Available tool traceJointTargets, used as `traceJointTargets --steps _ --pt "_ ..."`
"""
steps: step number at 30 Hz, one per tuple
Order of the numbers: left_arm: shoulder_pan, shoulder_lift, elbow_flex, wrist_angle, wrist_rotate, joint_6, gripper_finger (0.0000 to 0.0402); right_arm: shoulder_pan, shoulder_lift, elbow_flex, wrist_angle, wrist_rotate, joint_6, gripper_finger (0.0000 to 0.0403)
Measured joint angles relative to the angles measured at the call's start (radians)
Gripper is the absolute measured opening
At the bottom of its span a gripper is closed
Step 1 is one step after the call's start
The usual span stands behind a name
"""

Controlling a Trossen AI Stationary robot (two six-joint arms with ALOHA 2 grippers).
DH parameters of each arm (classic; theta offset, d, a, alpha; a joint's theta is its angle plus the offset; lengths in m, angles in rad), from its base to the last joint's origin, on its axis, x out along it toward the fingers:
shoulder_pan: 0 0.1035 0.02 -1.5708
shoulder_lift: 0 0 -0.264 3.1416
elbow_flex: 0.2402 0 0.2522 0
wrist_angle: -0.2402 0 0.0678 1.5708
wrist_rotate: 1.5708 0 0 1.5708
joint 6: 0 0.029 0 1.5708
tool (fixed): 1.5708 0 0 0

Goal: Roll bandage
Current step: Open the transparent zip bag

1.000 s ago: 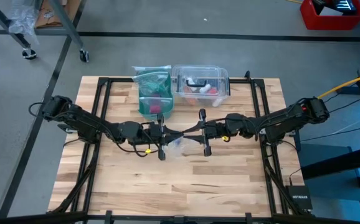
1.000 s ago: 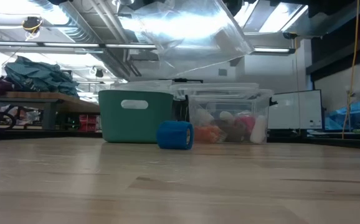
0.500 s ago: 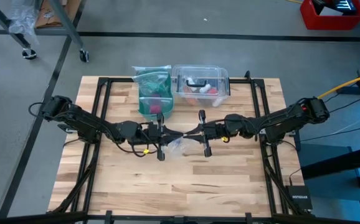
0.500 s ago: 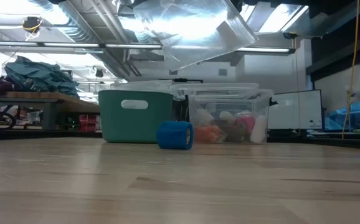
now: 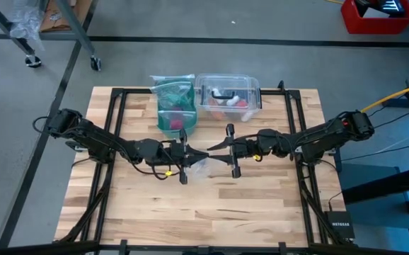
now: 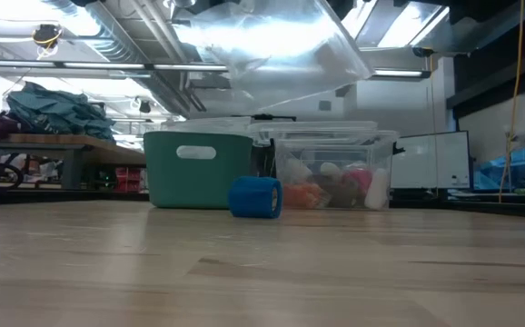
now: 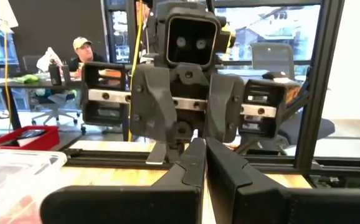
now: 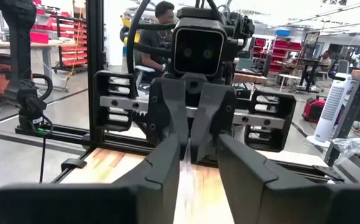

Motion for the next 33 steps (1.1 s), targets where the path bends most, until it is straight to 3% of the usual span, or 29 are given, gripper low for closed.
traceJointTargets --steps 5,17,33 --pt "0.0 0.0 0.0 0.009 0.001 0.0 0.0 0.0 0.005 0.0 -0.003 0.0 -0.001 0.0098" --pt "0.0 0.0 0.003 0.011 0.001 0.015 0.0 0.001 0.013 0.0 -0.008 -0.008 -0.002 0.0023" --pt "0.0 0.0 0.003 0.026 -0.009 0.032 0.0 0.0 0.011 0.002 -0.033 -0.037 -0.002 0.0012"
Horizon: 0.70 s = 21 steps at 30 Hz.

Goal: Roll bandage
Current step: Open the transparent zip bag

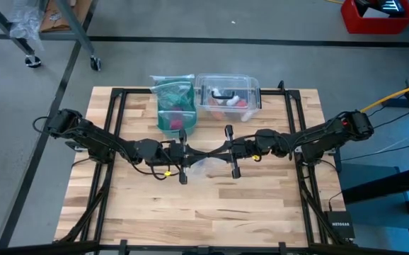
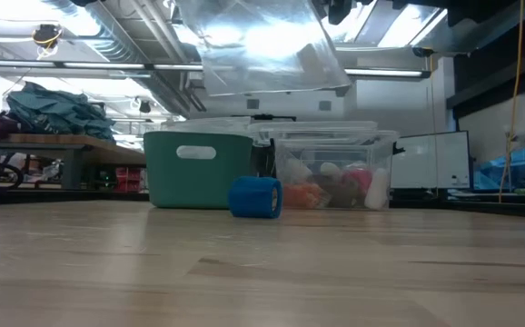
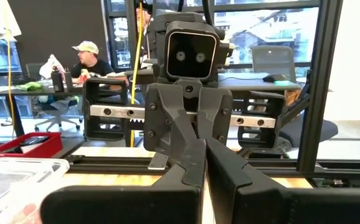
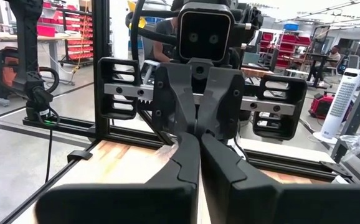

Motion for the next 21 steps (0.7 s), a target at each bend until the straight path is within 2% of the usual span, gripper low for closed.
traceJointTargets --steps 12,21 --pt "0.0 0.0 0.0 0.008 -0.001 -0.001 0.0 0.0 0.002 -0.002 0.027 0.011 0.0 0.0014" --pt "0.0 -0.002 0.005 0.016 0.015 -0.001 0.0 0.0 0.005 -0.004 0.018 0.016 0.0 0.0085"
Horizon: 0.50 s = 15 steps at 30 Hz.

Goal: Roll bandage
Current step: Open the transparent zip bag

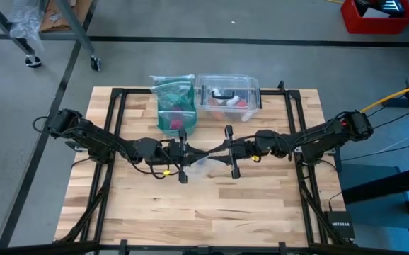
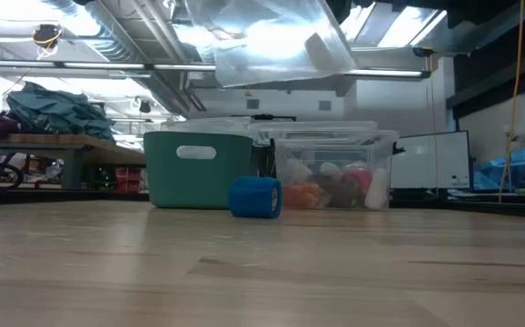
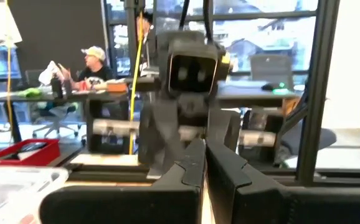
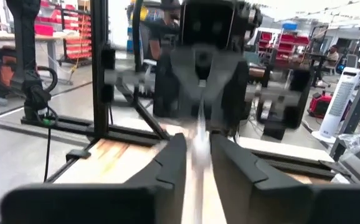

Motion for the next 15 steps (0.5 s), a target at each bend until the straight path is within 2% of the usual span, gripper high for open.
traceJointTargets --steps 5,15 --pt "0.0 -0.001 0.0 -0.009 0.004 0.0 0.0 0.0 -0.001 0.0 0.001 0.0 0.0 0.0102" --pt "0.0 0.0 0.0 -0.012 0.011 -0.006 0.0 0.0 -0.001 0.0 0.004 -0.001 0.0 0.0086"
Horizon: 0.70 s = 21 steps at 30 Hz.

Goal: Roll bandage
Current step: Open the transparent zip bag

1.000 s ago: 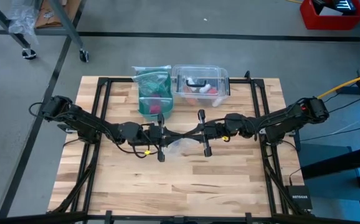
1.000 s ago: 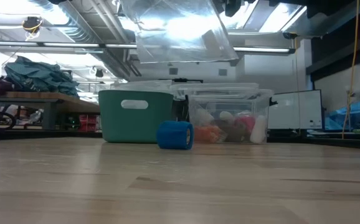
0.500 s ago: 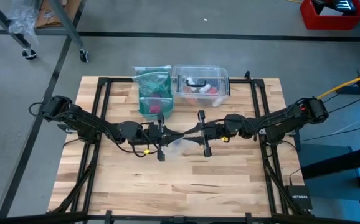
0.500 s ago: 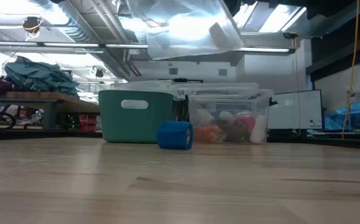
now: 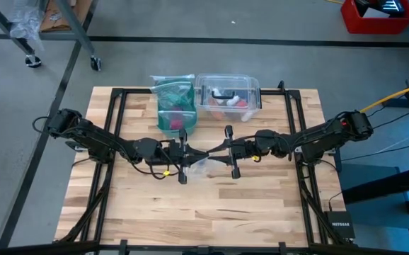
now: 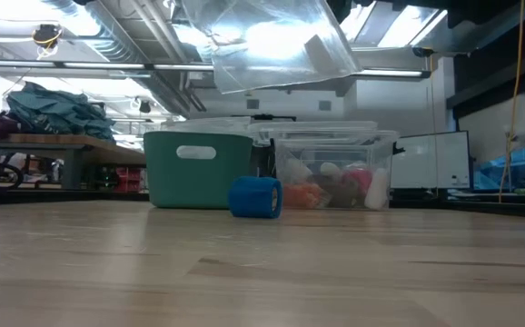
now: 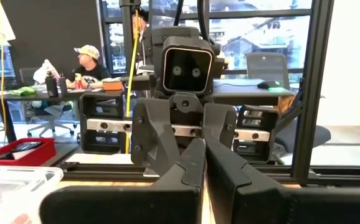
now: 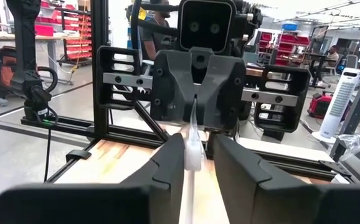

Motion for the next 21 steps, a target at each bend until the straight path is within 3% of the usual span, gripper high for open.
traceJointTargets --steps 12,21 --pt "0.0 0.001 -0.001 0.004 0.0 0.002 0.0 0.001 -0.001 0.0 0.0 -0.001 0.0 0.0029" --pt "0.0 0.002 -0.004 0.028 0.0 0.026 0.0 0.001 -0.003 0.004 -0.019 -0.025 0.005 0.0042"
